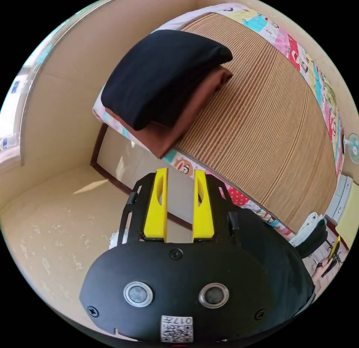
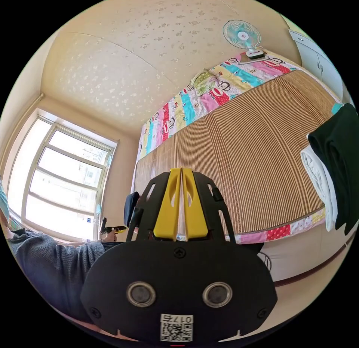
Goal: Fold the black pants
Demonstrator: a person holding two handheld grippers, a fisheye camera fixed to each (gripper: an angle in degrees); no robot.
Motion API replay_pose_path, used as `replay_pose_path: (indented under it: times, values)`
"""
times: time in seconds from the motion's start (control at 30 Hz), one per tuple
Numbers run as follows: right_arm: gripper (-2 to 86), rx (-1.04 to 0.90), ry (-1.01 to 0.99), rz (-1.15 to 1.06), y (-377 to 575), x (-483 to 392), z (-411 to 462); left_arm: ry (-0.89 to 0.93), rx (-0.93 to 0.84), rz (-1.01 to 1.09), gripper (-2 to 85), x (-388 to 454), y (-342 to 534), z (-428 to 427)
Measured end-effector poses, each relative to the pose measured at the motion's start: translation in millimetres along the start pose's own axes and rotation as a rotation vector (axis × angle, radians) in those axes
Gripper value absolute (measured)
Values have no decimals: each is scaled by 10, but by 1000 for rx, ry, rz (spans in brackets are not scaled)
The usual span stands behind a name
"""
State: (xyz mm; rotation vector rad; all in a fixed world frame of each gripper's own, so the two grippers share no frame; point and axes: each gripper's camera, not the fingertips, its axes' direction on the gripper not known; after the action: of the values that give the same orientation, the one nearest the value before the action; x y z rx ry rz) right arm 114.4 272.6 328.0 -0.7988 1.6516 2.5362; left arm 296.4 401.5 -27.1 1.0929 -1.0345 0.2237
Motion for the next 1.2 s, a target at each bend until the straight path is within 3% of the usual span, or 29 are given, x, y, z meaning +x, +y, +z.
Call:
replay_pose_path:
  times: [0.2,0.4,0.57,0.77,0.93,1.03,1.2]
  values:
    - [7,28,41,102,141,-279,-125,-114,61,108,140,-259,-727,-168]
    - [5,27,73,104,-111,-537,-351,-195,-69,255,155,-73,-1016,331]
    - [5,19,93,73,-397,-641,-343,-115,-123,252,119,-147,-1010,337]
    - [5,-20,-84,70,-716,-443,-24,404,-121,265,61,-837,-815,-273]
    - [5,-63,-220,58,-1048,-195,131,1087,236,394,51,-1074,-235,-1598]
    - [6,-79,-324,16,-1331,-82,136,1231,411,529,49,-721,164,-2405]
    - [12,-146,-548,-39,-1656,66,195,1448,501,530,48,-196,935,-3187]
